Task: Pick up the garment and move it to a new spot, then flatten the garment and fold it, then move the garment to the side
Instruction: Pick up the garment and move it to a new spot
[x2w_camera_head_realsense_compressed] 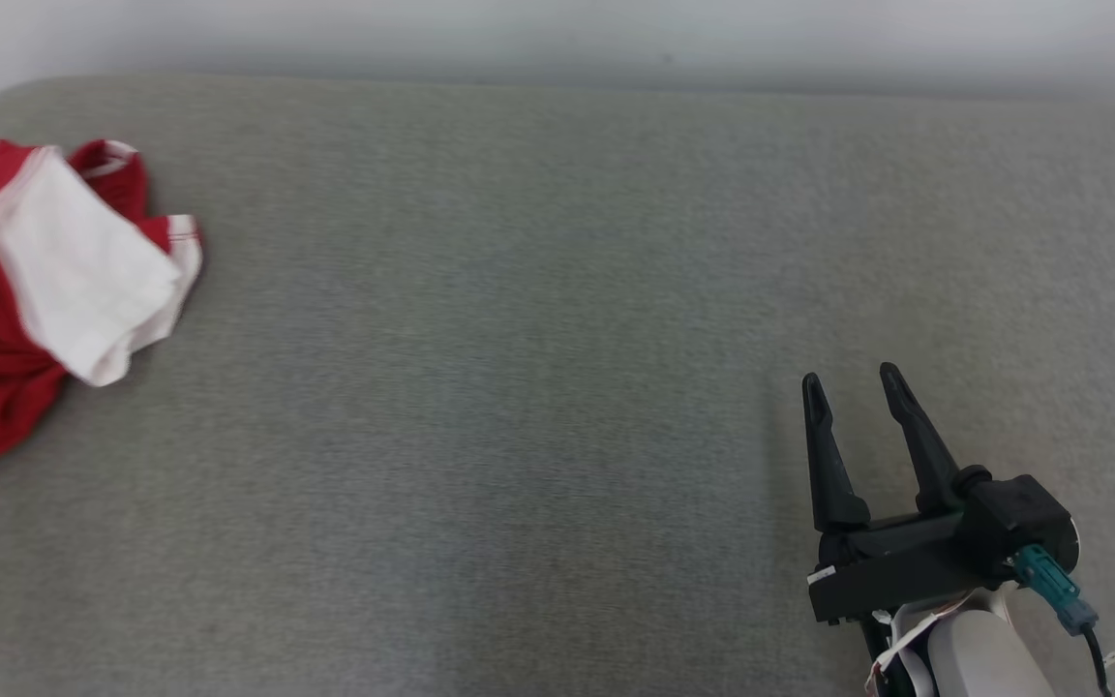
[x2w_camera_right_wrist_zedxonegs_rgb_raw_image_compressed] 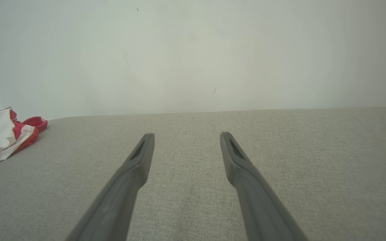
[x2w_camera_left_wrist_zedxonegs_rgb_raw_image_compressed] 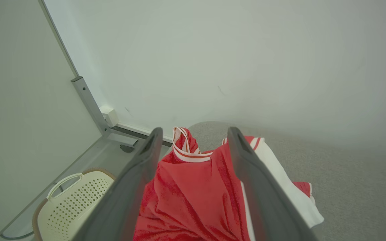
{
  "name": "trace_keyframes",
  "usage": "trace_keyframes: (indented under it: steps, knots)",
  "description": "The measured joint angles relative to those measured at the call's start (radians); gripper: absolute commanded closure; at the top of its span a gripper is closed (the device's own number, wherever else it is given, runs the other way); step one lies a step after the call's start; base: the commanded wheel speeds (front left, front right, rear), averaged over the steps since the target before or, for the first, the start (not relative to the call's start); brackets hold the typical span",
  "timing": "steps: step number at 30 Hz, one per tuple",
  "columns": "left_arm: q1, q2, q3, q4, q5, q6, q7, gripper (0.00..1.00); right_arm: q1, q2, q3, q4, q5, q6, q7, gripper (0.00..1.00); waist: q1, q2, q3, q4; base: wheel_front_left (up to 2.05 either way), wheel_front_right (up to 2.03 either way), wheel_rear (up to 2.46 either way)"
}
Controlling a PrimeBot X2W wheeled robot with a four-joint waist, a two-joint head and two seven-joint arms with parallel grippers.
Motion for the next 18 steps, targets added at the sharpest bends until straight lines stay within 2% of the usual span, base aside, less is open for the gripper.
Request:
trace_keyframes:
  steps: [7,10,18]
  knots:
    - [-0.08,0.061,-0.022,0.165,-0.026,-0.003,0.042,0.0,-0.015,0.0,0.003,-0.009,0.011,0.0,0.0,0.0,0.0,0.0,0.059,-0.089,0.0,0.0,0.0]
    - [-0.103,0.069,-0.049,0.212,-0.061,-0.003,0.067,0.0,-0.018,0.0,-0.002,-0.012,0.011,0.0,0.0,0.0,0.0,0.0,0.078,-0.119,0.0,0.0,0.0]
    - [-0.136,0.119,-0.128,0.355,-0.116,-0.004,0.186,0.0,-0.019,-0.001,-0.004,-0.016,0.011,0.0,0.0,0.0,-0.0001,0.0,0.12,-0.165,0.0,0.0,0.0]
